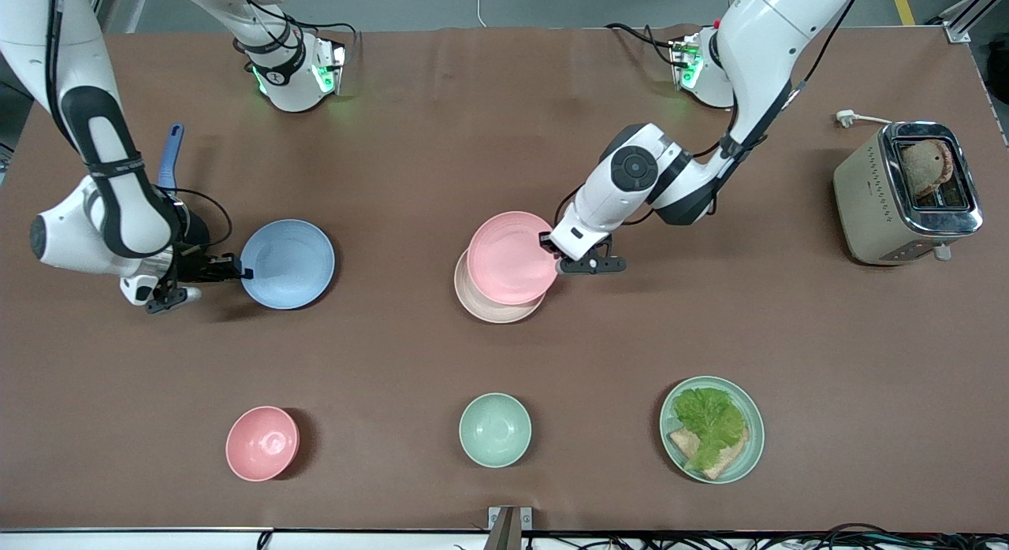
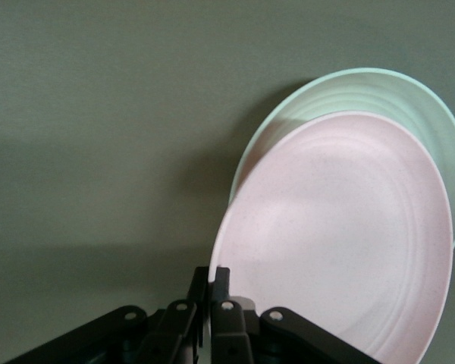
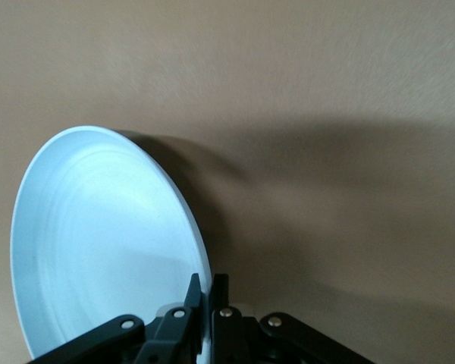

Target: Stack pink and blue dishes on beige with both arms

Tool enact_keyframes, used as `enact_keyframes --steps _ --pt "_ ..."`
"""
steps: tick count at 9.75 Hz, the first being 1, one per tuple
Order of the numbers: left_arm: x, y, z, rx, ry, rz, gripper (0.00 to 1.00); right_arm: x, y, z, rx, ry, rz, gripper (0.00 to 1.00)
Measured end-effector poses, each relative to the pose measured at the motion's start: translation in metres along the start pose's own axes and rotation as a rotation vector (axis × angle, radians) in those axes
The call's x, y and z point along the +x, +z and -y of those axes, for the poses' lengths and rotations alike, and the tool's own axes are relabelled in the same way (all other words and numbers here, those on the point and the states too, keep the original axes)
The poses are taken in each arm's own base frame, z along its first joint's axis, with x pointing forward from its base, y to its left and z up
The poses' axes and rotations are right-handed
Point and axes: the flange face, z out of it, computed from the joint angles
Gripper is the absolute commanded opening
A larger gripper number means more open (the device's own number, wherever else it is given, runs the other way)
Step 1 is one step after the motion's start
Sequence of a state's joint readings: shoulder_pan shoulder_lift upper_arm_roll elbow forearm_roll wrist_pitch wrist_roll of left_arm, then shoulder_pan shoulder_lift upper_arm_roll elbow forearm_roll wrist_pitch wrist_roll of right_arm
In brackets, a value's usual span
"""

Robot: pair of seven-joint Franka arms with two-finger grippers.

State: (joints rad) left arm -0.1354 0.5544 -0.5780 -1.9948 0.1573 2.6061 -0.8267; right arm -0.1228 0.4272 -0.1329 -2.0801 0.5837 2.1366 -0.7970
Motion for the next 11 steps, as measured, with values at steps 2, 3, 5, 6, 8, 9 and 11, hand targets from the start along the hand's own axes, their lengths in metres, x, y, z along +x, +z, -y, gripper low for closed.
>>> enact_keyframes --steps 2,3,5,6,8,9,11 --pt "0.01 0.004 -0.005 -0.013 -0.003 -0.004 0.8 0.024 -0.078 0.018 0.079 0.055 0.037 0.0" --pt "0.015 0.003 -0.006 -0.02 -0.012 -0.008 1.0 0.036 -0.121 0.036 0.075 0.095 0.064 0.0" --pt "0.046 -0.028 -0.002 -0.046 -0.051 -0.07 1.0 0.059 -0.161 0.093 0.045 0.188 0.098 0.0" --pt "0.076 -0.071 0.01 -0.035 -0.085 -0.117 1.0 0.072 -0.158 0.127 0.025 0.227 0.107 0.0" --pt "0.127 -0.202 0.043 0.071 -0.143 -0.169 1.0 0.102 -0.123 0.212 -0.008 0.302 0.094 0.01" --pt "0.138 -0.268 0.058 0.13 -0.127 -0.168 1.0 0.113 -0.1 0.258 -0.023 0.333 0.066 0.01" --pt "0.146 -0.366 0.094 0.196 -0.055 -0.173 1.0 0.121 -0.056 0.333 -0.056 0.388 -0.002 0.01"
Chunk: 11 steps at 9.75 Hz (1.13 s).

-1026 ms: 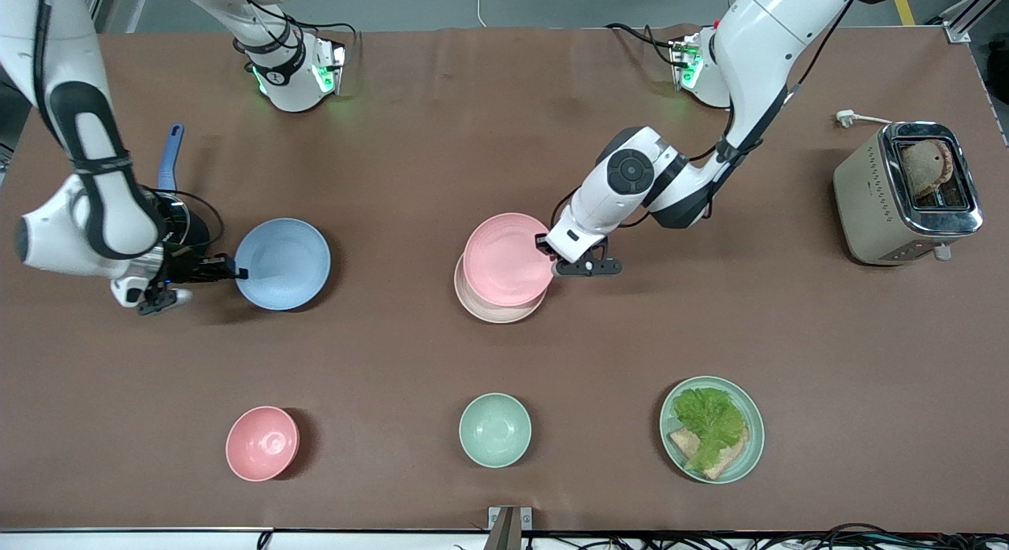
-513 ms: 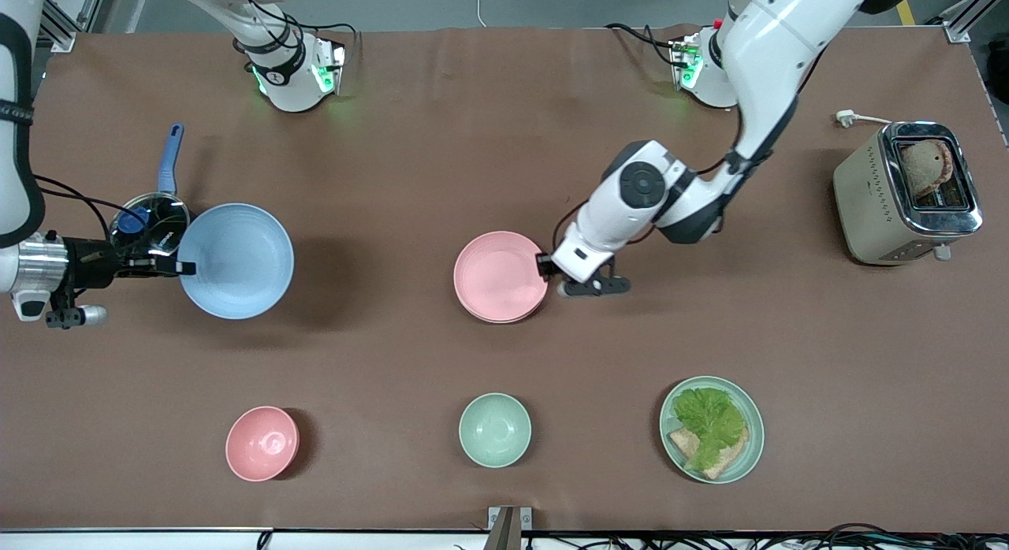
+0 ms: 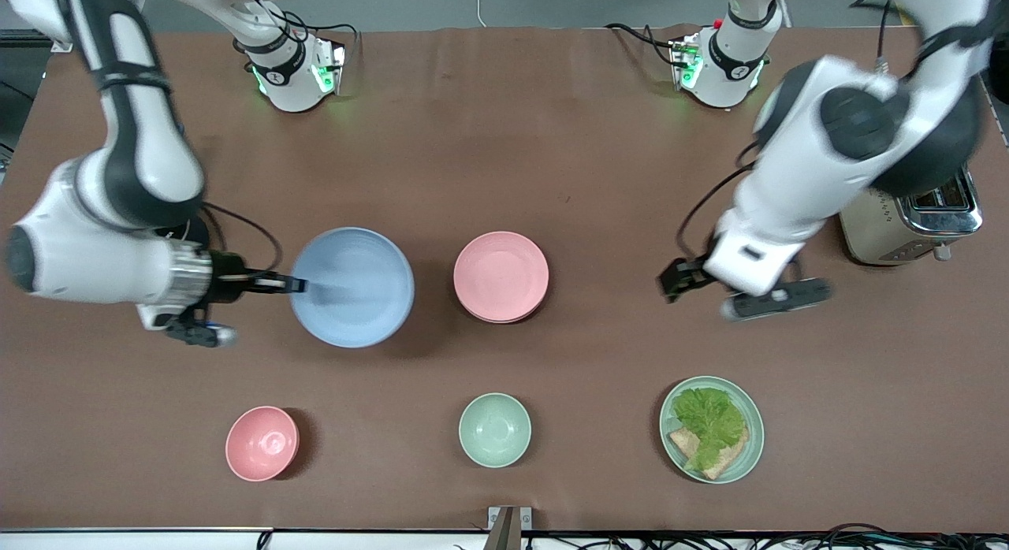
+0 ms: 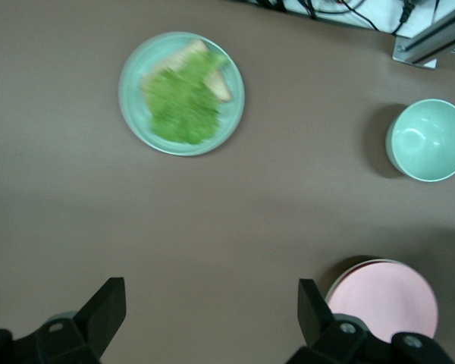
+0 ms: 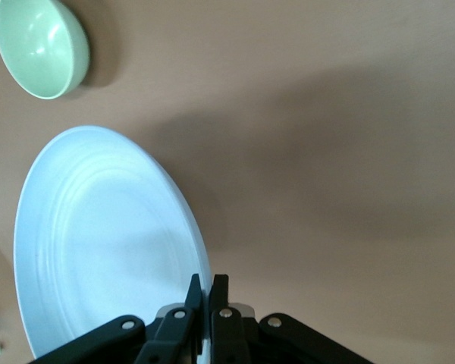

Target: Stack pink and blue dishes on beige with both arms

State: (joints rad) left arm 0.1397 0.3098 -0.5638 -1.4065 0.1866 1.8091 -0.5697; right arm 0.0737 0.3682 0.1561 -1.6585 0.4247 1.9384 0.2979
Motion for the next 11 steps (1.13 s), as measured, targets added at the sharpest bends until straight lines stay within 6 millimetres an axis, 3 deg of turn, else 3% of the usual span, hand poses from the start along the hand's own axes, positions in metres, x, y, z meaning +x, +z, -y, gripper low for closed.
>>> enact_keyframes --steps 2,3,5,6,9,11 --pt "0.011 -0.051 0.058 0.04 0.094 -0.028 1.0 -0.029 0.056 0.047 -0.006 0.042 -0.034 0.01" --pt "0.007 -0.07 0.077 0.066 0.127 -0.024 1.0 -0.046 0.091 0.064 -0.014 0.058 -0.043 0.01" --pt "-0.012 -0.101 0.09 0.084 0.175 -0.002 1.0 -0.076 0.157 0.086 -0.025 0.073 -0.068 0.01" --pt "-0.02 -0.113 0.1 0.075 0.179 0.005 1.0 -0.088 0.181 0.089 -0.033 0.074 -0.073 0.01" --pt "-0.042 -0.119 0.135 0.066 0.158 0.056 1.0 -0.112 0.216 0.091 -0.042 0.081 -0.092 0.02" --pt "-0.06 -0.123 0.141 0.072 0.168 0.068 1.0 -0.114 0.224 0.086 -0.05 0.083 -0.092 0.02"
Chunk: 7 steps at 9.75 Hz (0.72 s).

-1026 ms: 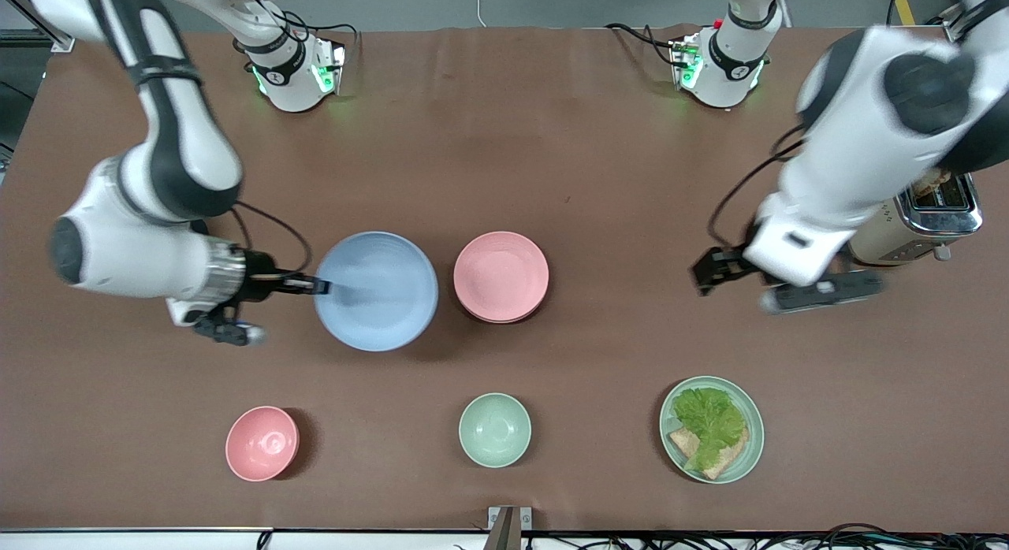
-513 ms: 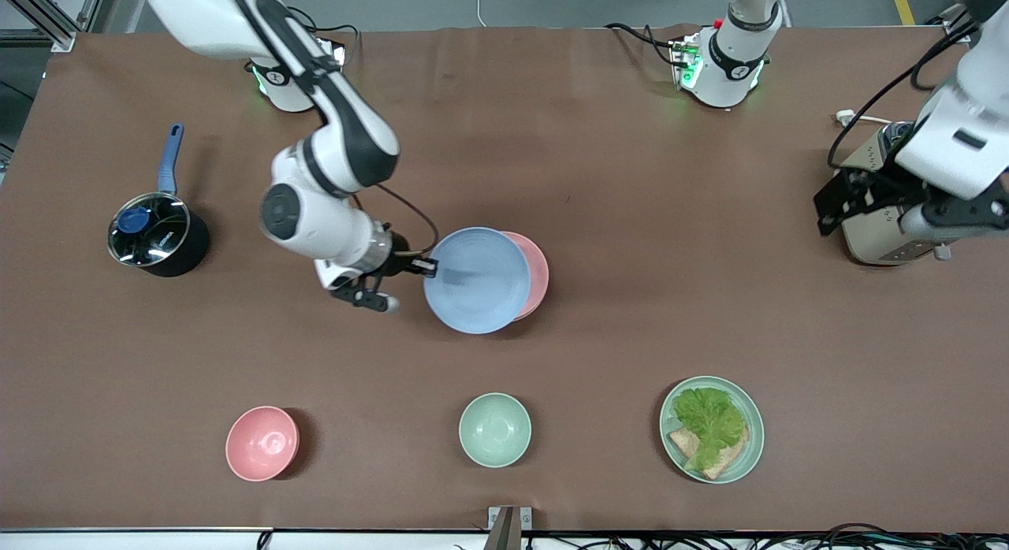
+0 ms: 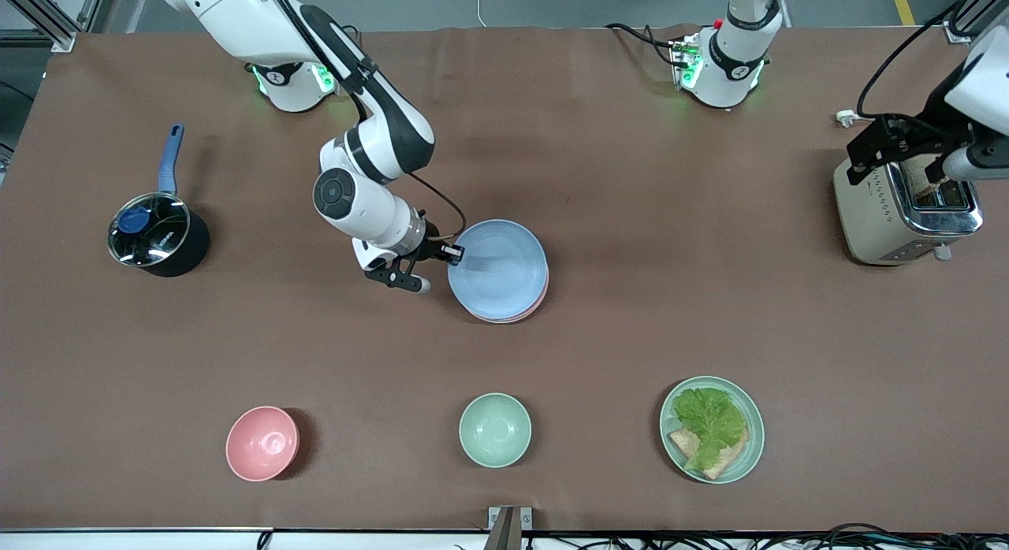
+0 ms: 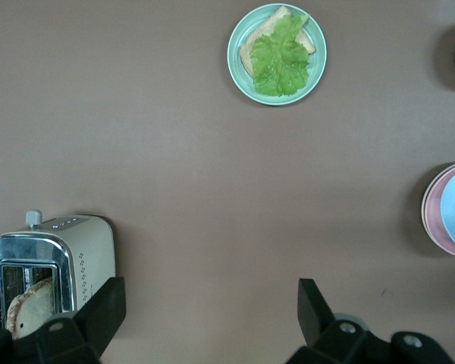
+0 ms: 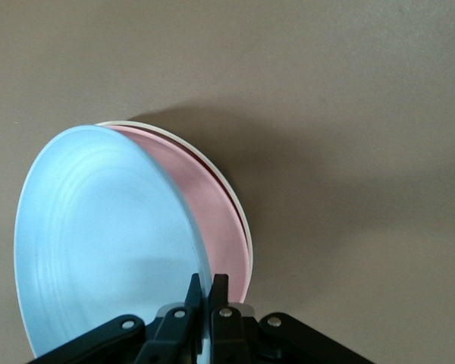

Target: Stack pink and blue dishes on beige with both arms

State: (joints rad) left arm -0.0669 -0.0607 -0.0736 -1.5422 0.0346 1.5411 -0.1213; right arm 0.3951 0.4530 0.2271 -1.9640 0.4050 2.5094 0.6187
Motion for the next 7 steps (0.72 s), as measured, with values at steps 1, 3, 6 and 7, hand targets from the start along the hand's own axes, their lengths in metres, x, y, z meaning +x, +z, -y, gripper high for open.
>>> enact_keyframes --steps 1,3,6,7 --pt "-0.0063 -0.0012 0.0018 0.002 0.002 0.009 1.0 -0.0017 0.004 -0.0016 -0.003 0.0 0.0 0.05" --pt "-0.0086 0.0012 -0.0021 -0.002 0.011 0.018 1.0 -0.0036 0.0081 -0.0043 -0.008 0.0 0.002 0.39" --pt "-0.0096 0.0035 -0.0047 -0.001 0.019 0.027 1.0 -0.0013 0.0085 -0.0062 -0.009 0.005 -0.001 1.0" --pt "-0.0098 0.0043 -0.0039 -0.001 0.017 0.031 1.0 0.0029 0.0026 -0.0046 0.002 0.007 -0.015 1.0"
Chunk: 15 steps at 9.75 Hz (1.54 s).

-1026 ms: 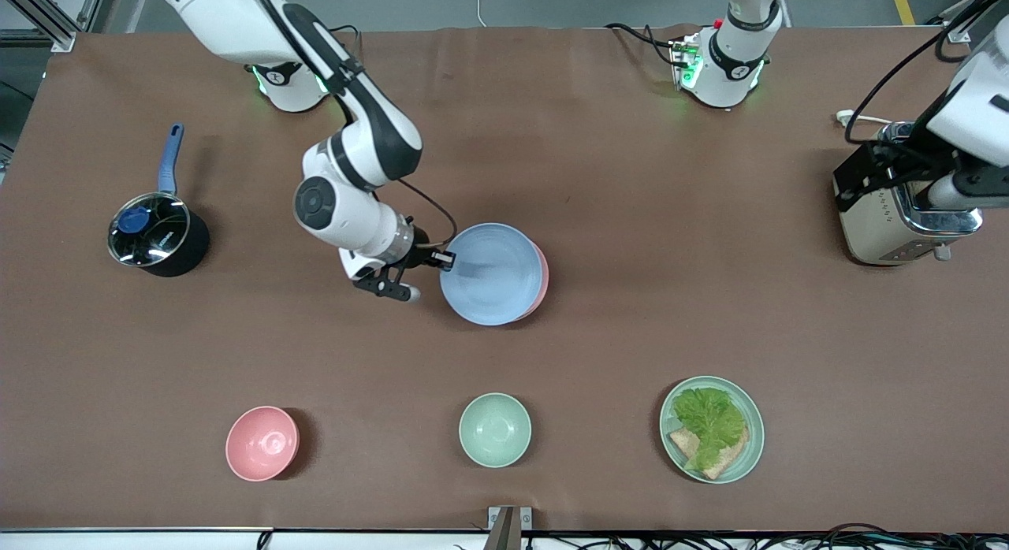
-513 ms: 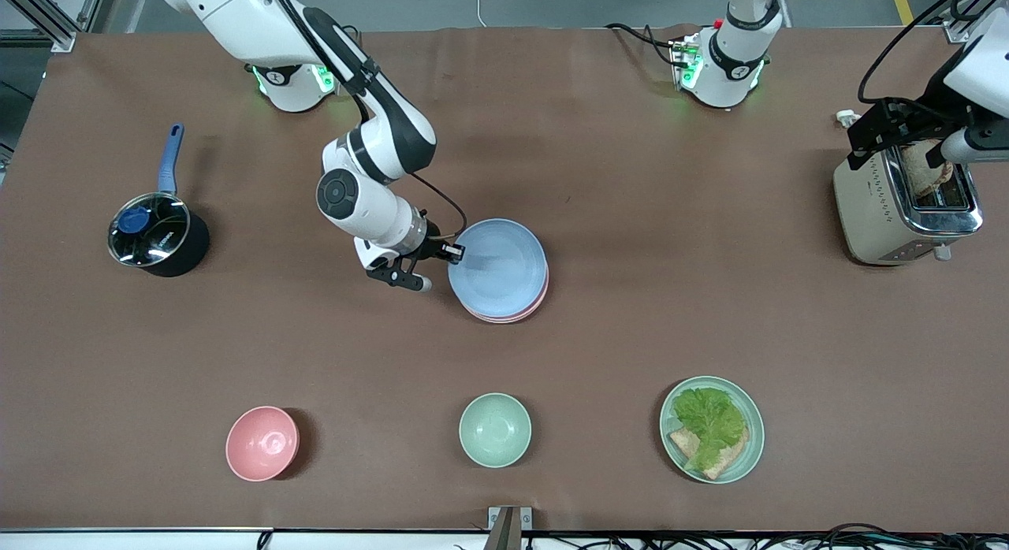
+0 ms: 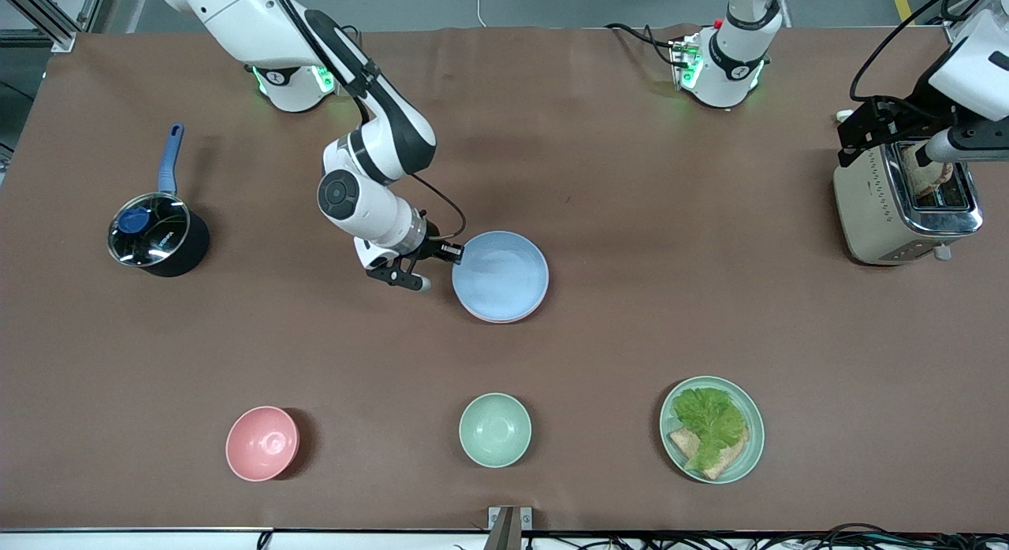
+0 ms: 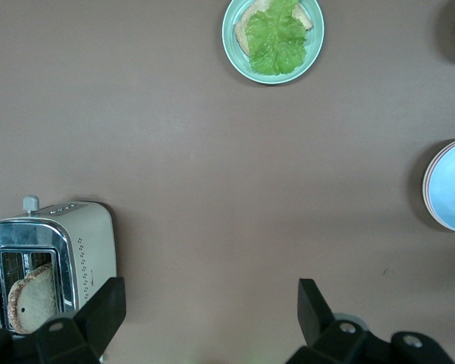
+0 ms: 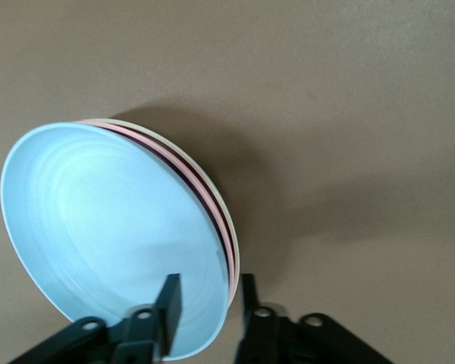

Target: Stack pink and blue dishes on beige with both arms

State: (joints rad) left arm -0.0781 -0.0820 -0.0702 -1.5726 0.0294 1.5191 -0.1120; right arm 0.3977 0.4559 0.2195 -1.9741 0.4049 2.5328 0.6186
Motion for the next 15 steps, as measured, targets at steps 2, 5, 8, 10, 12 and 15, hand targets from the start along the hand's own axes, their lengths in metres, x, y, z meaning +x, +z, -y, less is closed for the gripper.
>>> enact_keyframes --steps 2,5,8,10,12,15 --pt "-0.001 0.002 0.003 0.001 0.012 0.015 1.0 0.017 -0.048 0.004 -0.007 -0.037 -0.047 1.0" --pt "0.002 -0.001 0.008 0.0 0.037 0.008 1.0 0.035 -0.191 -0.023 -0.215 -0.137 -0.147 1.0" --pt "0.003 -0.007 0.01 -0.001 0.035 -0.006 1.0 0.054 -0.34 -0.077 -0.354 -0.058 -0.232 1.0" --pt "0.003 -0.008 0.011 -0.002 0.033 -0.008 1.0 0.08 -0.416 -0.131 -0.358 -0.053 -0.259 1.0" --pt "0.003 -0.009 0.013 -0.002 0.03 -0.006 1.0 0.08 -0.46 -0.173 -0.368 -0.087 -0.243 1.0" --pt "0.003 -0.009 0.023 -0.002 0.031 0.001 1.0 0.062 -0.525 -0.205 -0.254 -0.142 -0.181 1.0"
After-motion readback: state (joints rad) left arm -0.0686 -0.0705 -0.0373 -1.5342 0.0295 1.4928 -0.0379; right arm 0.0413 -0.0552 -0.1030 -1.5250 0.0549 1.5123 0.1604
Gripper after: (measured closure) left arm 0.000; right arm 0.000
